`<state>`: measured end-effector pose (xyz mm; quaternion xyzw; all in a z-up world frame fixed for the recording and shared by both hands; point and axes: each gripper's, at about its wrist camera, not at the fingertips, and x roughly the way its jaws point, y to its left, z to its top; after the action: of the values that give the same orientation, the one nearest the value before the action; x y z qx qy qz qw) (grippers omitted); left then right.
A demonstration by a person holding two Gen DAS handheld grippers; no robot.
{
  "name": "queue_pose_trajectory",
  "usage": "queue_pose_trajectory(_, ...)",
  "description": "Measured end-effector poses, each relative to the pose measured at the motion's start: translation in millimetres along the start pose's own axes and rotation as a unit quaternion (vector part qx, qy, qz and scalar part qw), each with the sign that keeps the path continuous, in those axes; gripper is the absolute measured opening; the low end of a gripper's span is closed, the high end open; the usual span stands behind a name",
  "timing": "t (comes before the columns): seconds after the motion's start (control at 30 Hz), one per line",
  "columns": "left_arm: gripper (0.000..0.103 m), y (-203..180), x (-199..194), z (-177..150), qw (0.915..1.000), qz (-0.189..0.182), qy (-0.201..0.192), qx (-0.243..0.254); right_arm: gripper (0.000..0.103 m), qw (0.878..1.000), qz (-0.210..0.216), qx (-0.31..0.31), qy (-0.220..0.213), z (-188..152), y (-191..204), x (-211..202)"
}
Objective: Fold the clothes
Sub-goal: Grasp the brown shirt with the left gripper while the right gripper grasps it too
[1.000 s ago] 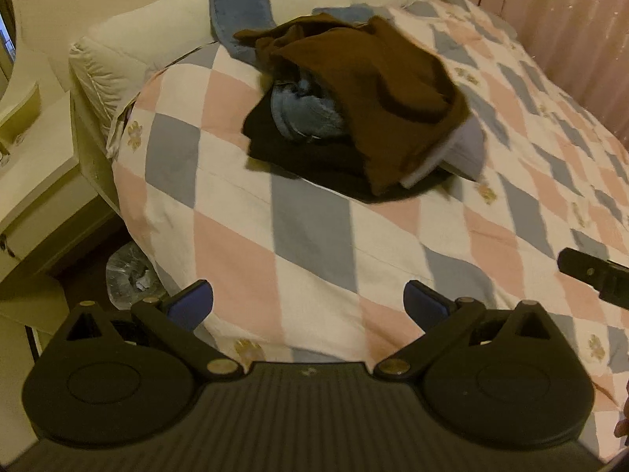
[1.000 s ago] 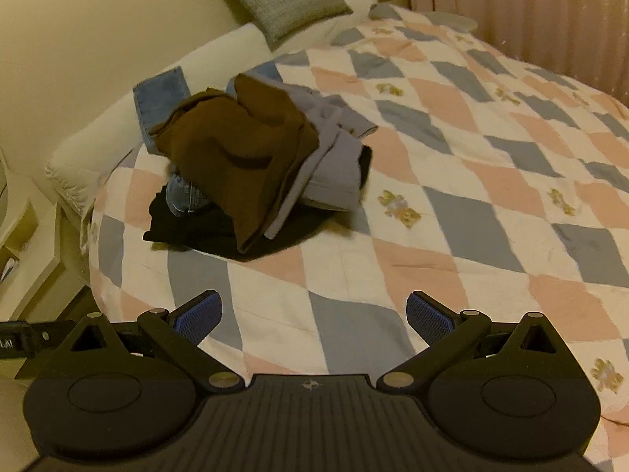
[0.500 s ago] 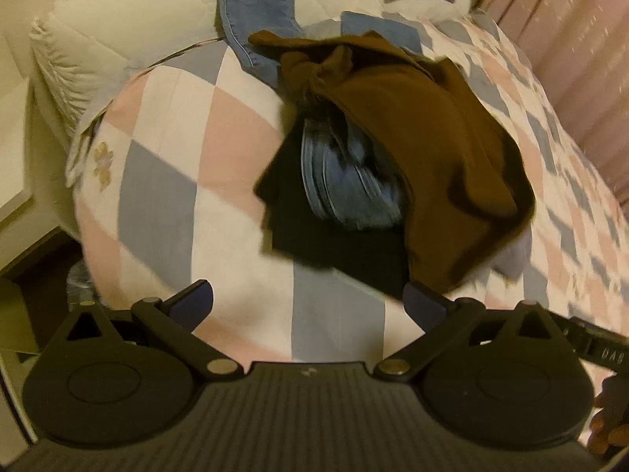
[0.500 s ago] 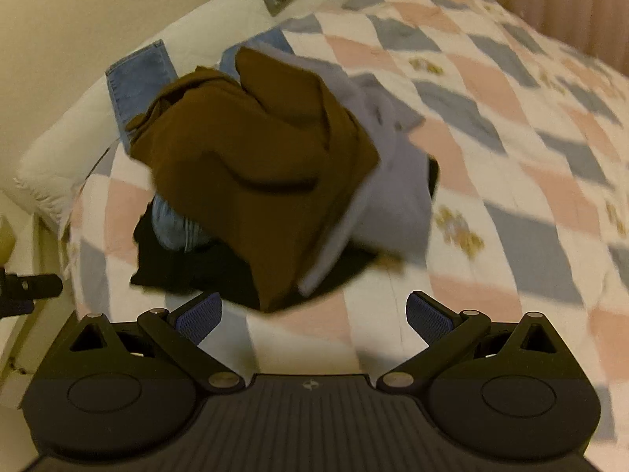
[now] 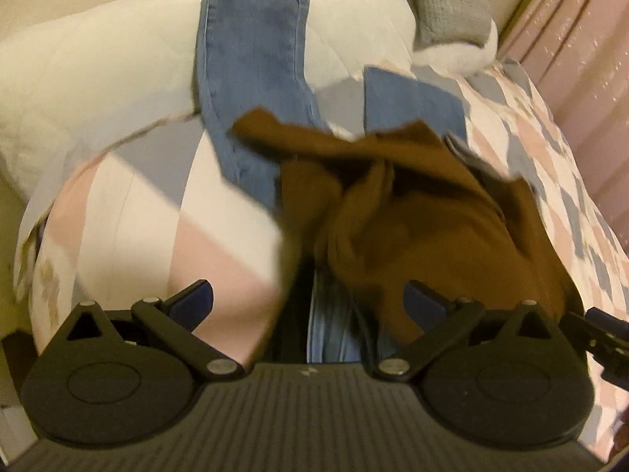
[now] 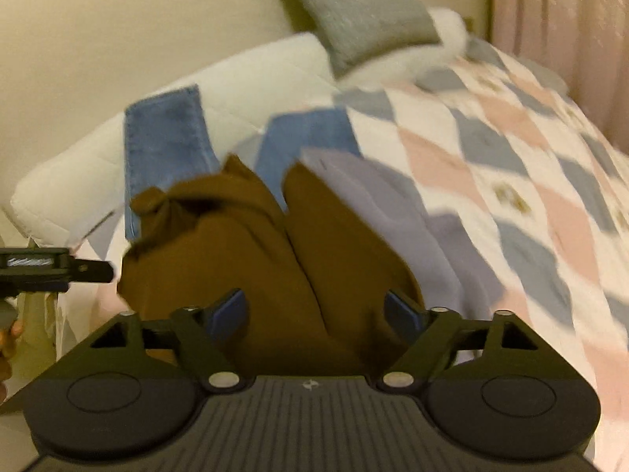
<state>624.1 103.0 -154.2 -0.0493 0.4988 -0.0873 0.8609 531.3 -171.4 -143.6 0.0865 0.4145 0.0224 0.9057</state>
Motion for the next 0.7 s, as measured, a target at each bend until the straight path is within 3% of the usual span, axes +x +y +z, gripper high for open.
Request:
queue_pose_trajectory(0.03,0.102,-1,8,7,1.0,0.004,-0.004,0.001,0.067,1.0,0.002,-0.014,-0.004,8,3,9)
queue_pose_trajectory(0.13,0.1,-4,32,24,0.9999,0.01,-0.002,-0.002,0.061,0.999,0.01,-0.039,-0.012,22,8,31)
queue_pose_trajectory(0.3,0.091,-10,64,34,0.9998,0.007,0.017,-0.001,0.059,0.998,0.033,-0.046,-0.02,38,13,59)
queue_pose_trajectory(0.33,0.084,-11,69,34,0.9998,0.007,0.02,0.002,0.053,0.997,0.036,-0.061,-0.024,41,17,64)
queue_pose_trajectory(0.4,0.055,-13,76,31,0.9996,0.004,0.027,0.006,0.05,0.994,0.041,-0.093,-0.03,46,25,73)
queue_pose_trajectory(0.43,0.031,-13,79,28,0.9995,-0.003,0.032,0.007,0.05,0.993,0.04,-0.108,-0.031,47,30,76)
queue_pose_trajectory(0.47,0.017,-12,80,25,0.9993,-0.011,0.034,0.006,0.05,0.991,0.043,-0.122,-0.027,48,32,83)
queue_pose_trajectory(0.53,0.01,-10,78,18,0.9995,-0.013,0.028,0.007,0.048,0.99,0.037,-0.138,-0.021,48,34,94)
queue_pose_trajectory(0.57,0.008,-9,74,15,0.9997,-0.008,0.02,0.012,0.039,0.989,0.033,-0.143,-0.019,48,35,99)
queue_pose_trajectory(0.6,0.008,-9,70,12,0.9998,-0.002,0.012,0.017,0.018,0.99,0.039,-0.136,-0.02,49,33,98)
queue_pose_trajectory(0.7,0.006,-1,51,4,0.9998,-0.008,-0.004,0.016,0.005,0.992,0.065,-0.101,-0.047,50,29,77)
